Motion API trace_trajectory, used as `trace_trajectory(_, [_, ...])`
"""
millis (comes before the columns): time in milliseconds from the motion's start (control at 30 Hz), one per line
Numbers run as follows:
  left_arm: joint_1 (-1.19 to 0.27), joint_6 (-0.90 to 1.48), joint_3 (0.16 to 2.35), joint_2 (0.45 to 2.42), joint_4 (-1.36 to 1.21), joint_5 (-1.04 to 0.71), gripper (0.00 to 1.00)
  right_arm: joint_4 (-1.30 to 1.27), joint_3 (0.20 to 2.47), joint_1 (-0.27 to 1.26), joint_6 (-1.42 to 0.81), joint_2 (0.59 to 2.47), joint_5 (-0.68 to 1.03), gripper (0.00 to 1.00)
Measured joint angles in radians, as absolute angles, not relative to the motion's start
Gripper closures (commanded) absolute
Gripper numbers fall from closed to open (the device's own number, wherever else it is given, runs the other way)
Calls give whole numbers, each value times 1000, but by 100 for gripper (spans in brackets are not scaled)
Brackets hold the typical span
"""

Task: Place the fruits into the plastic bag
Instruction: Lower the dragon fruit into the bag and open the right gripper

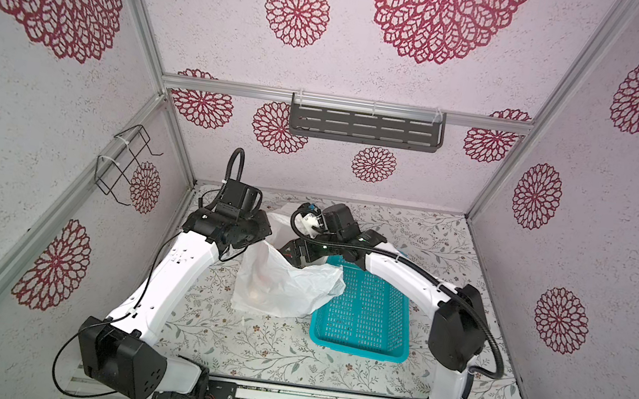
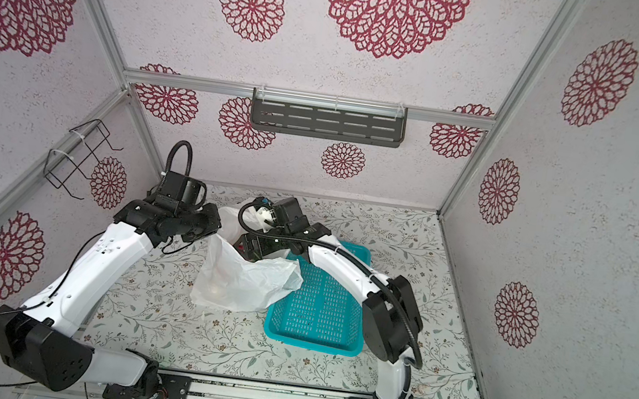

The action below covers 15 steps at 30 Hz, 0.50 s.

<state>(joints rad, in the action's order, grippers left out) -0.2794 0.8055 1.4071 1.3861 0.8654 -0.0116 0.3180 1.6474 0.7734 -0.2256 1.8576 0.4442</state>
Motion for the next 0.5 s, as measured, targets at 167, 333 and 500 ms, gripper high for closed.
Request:
trace_trajectory(167, [-271, 806, 1401, 1386, 869, -11, 100, 326, 1614, 768, -200, 1731, 405, 1])
trace_trajectory(333, [-264, 806, 1392, 1386, 875, -11, 100, 370, 1531, 738, -174, 1633, 362, 1])
trace_trajectory(500, [-254, 805, 1391, 1386, 876, -11, 100, 425, 1412, 677, -158, 1541, 380, 1])
